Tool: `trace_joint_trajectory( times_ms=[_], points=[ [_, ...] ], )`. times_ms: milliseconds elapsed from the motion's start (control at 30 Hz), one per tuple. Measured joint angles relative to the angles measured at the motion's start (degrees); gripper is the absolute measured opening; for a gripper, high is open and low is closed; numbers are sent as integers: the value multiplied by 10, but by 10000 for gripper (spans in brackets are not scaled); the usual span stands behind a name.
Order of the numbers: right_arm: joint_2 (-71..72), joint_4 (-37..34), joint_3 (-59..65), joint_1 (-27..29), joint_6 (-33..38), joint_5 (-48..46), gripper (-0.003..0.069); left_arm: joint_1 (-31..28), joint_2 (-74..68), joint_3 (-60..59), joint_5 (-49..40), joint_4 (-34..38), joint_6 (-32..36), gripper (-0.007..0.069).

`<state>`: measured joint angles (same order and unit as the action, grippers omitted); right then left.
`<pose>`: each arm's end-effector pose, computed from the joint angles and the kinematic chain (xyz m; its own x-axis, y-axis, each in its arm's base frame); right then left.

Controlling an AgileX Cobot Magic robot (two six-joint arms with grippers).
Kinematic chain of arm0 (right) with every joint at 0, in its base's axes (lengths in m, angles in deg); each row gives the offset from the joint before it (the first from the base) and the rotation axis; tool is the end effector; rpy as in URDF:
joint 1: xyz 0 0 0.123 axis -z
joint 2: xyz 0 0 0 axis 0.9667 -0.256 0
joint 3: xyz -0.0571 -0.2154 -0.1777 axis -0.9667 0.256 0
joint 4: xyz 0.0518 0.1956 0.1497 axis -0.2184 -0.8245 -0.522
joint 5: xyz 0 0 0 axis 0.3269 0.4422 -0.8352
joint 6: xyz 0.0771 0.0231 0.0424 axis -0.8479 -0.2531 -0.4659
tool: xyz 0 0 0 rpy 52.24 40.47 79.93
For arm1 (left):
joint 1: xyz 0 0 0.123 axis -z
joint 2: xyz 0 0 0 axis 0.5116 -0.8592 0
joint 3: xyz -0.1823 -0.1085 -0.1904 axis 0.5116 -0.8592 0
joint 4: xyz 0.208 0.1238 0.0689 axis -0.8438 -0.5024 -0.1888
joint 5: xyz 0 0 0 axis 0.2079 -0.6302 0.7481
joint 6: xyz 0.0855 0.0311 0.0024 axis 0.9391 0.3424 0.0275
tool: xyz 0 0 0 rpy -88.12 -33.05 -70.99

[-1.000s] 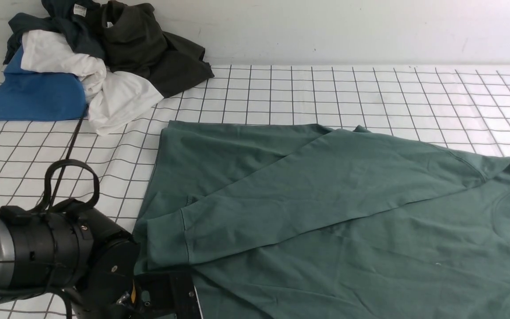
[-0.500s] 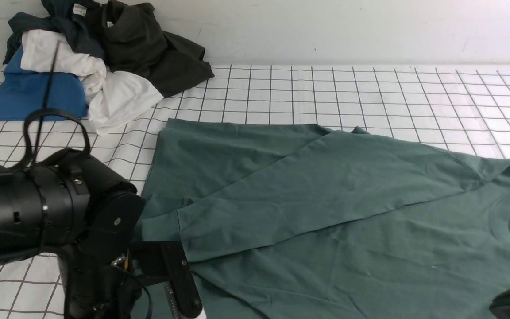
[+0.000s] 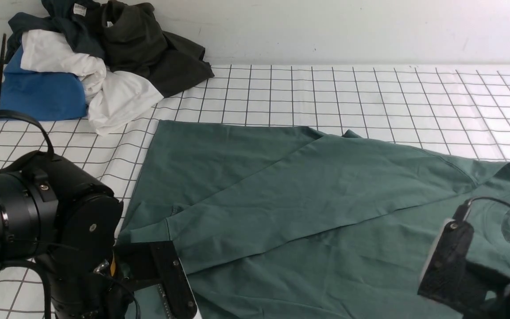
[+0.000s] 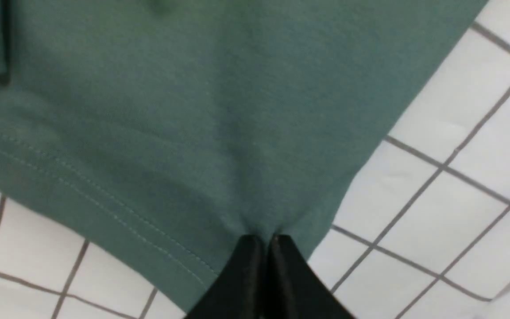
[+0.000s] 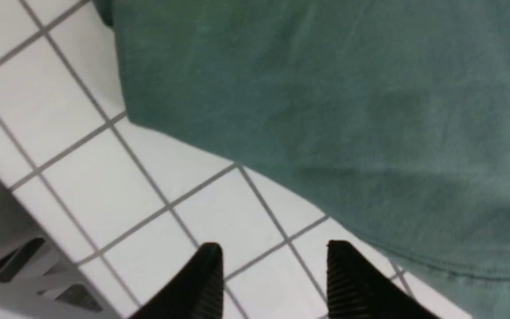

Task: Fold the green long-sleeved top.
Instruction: Use both arms simultaneously to clamp the lower edge of the clothing fabric

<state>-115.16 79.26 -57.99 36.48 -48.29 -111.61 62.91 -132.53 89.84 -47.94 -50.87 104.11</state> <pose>0.1368 0.1079 0.2205 -0.5390 -0.8410 -0.0468 -0.8407 0.5406 -0.0313 0.1884 -0.1163 0.2038 -0.4639 0.8832 0.0683 0.8846 0.4660 -0.0175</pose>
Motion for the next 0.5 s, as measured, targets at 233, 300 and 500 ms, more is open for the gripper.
trace_joint_trajectory(
  times_ms=[233,300,500],
  points=[
    [-94,68,30,0,-13,98,491,-1,0,-2,8,12,5,-6],
    [-136,78,30,0,-14,111,497,-1,0,-2,7,12,5,-6],
    [-148,58,18,0,-31,97,497,-1,0,-5,-12,7,5,-6]
  ],
)
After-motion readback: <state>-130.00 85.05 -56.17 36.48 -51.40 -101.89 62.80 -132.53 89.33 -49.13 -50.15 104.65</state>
